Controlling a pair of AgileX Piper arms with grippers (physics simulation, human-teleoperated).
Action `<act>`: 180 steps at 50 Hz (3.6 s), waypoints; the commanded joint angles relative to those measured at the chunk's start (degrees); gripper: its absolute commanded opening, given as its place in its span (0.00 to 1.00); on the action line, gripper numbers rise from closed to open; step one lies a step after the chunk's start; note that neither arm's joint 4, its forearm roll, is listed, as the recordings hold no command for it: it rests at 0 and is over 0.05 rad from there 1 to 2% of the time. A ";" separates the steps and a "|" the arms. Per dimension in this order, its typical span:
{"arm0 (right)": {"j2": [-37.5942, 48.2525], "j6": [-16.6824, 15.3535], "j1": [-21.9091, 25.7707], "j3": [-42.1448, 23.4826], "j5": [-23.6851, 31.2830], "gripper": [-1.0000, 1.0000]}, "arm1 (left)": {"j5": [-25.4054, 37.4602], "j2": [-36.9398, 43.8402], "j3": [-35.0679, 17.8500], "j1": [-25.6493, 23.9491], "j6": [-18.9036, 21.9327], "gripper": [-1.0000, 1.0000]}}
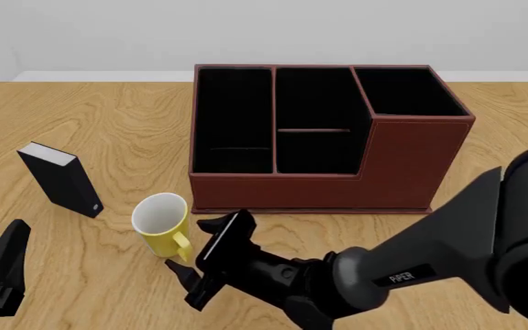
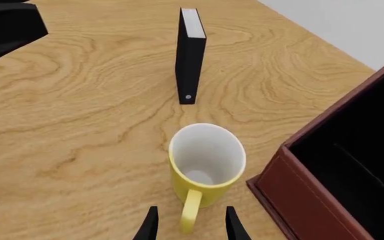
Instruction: Pick up the yellow and white mug and place it to the right of the caddy.
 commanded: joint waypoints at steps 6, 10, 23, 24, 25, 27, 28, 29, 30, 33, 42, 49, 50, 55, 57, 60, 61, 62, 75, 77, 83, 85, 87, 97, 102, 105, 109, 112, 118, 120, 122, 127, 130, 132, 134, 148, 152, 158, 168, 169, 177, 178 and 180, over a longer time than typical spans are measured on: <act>1.26 0.20 -0.06 -1.22 0.37 1.00 | 0.00 0.00 0.00 0.00 0.00 1.00; 1.34 0.32 -0.15 -1.33 0.32 1.00 | 0.00 0.00 0.00 0.00 0.00 1.00; 2.19 0.79 -0.32 -1.74 0.06 1.00 | 0.00 0.00 0.00 0.00 0.00 1.00; 2.27 0.78 -0.33 -1.76 0.02 1.00 | 0.00 0.00 0.00 0.00 0.00 1.00; 2.36 0.80 -0.39 -1.79 -0.06 0.00 | 0.00 0.00 0.00 0.00 0.00 1.00; 2.46 1.53 -0.31 -1.80 -0.04 0.00 | 0.00 0.00 0.00 0.00 0.00 1.00; 2.18 3.11 0.21 -1.85 0.41 0.00 | 0.00 0.00 0.00 0.00 0.00 1.00; 2.18 3.11 0.21 -1.85 0.41 0.00 | 0.00 0.00 0.00 0.00 0.00 1.00; 1.87 2.08 0.48 -1.41 0.06 0.00 | 0.00 0.00 0.00 0.00 0.00 1.00; 1.86 2.16 0.55 -1.25 -0.10 0.00 | 0.00 0.00 0.00 0.00 0.00 1.00; 1.15 1.64 0.01 -0.12 -0.47 0.00 | 0.00 0.00 0.00 0.00 0.00 1.00; 0.30 1.18 -0.44 1.24 -1.37 0.00 | 0.00 0.00 0.00 0.00 0.00 1.00; 0.30 1.18 -0.44 1.24 -1.37 0.00 | 0.00 0.00 0.00 0.00 0.00 1.00; -0.59 -0.58 -0.58 2.54 -2.97 0.00 | 0.00 0.00 0.00 0.00 0.00 1.00; -0.99 -2.69 -0.81 3.31 -3.98 0.00 | 0.00 0.00 0.00 0.00 0.00 1.00; -1.60 -3.54 -1.00 4.08 -4.51 0.00 | 0.00 0.00 0.00 0.00 0.00 1.00; -1.63 -3.90 -1.10 4.22 -4.63 0.00 | 0.00 0.00 0.00 0.00 0.00 1.00; -1.63 -3.90 -1.10 4.22 -4.63 0.00 | 0.00 0.00 0.00 0.00 0.00 1.00; -3.51 -5.57 -0.94 6.14 -5.46 0.00 | 0.00 0.00 0.00 0.00 0.00 1.00; -4.43 -5.91 -0.72 6.65 -5.47 0.00 | 0.00 0.00 0.00 0.00 0.00 1.00; -6.72 -7.36 -0.64 7.89 -5.38 0.00 | 0.00 0.00 0.00 0.00 0.00 1.00; -7.81 -7.97 -0.49 8.56 -5.41 0.00 | 0.00 0.00 0.00 0.00 0.00 1.00; -9.24 -8.39 -0.31 9.22 -5.16 0.00 | 0.00 0.00 0.00 0.00 0.00 1.00; -14.68 -9.75 -0.34 12.20 -4.72 0.00 | 0.00 0.00 0.00 0.00 0.00 1.00; -17.82 -10.02 -0.45 13.62 -4.03 0.00 | 0.00 0.00 0.00 0.00 0.00 1.00; -20.15 -11.00 -1.10 14.61 -3.16 0.00 | 0.00 0.00 0.00 0.00 0.00 1.00; -23.47 -11.26 -1.55 15.25 -1.24 0.00 | 0.00 0.00 0.00 0.00 0.00 1.00; -26.55 -10.78 -1.68 15.60 0.56 0.00 | 0.00 0.00 0.00 0.00 0.00 1.00; -30.36 -11.47 -2.04 16.19 3.35 0.00 | 0.00 0.00 0.00 0.00 0.00 1.00; -32.13 -11.63 -1.86 16.36 4.63 0.00 | 0.00 0.00 0.00 0.00 0.00 1.00; -33.69 -11.93 -1.94 16.64 5.56 0.00 | 0.00 0.00 0.00 0.00 0.00 1.00; -37.49 -12.61 -2.37 17.23 7.67 0.00 | 0.00 0.00 0.00 0.00 0.00 1.00; -38.79 -12.85 -2.34 17.28 8.61 0.00 | 0.00 0.00 0.00 0.00 0.00 1.00; -39.88 -13.31 -2.37 17.30 9.33 0.00 | 0.00 0.00 0.00 0.00 0.00 1.00; -41.20 -13.01 -2.44 17.16 10.30 0.00 | 0.00 0.00 0.00 0.00 0.00 1.00; -49.14 -12.92 -3.72 16.61 16.12 0.00 | 0.00 0.00 0.00 0.00 0.00 1.00; -50.66 -12.66 -4.14 16.39 17.48 0.00 | 0.00 0.00 0.00 0.00 0.00 1.00; -53.74 -12.49 -5.02 16.47 19.42 0.00 | 0.00 0.00 0.00 0.00 0.00 1.00; -57.13 -12.84 -5.77 16.03 21.77 0.00 | 0.00 0.00 0.00 0.00 0.00 1.00; -57.35 -12.99 -5.73 15.96 21.95 0.00 | 0.00 0.00 0.00 0.00 0.00 1.00; -59.30 -13.25 -6.22 15.40 23.54 0.00 | 0.00 0.00 0.00 0.00 0.00 1.00; -59.44 -13.16 -6.23 15.32 23.73 0.00 | 0.00 0.00 0.00 0.00 0.00 1.00; -60.25 -13.56 -6.74 15.20 24.26 0.00 | 0.00 0.00 0.00 0.00 0.00 1.00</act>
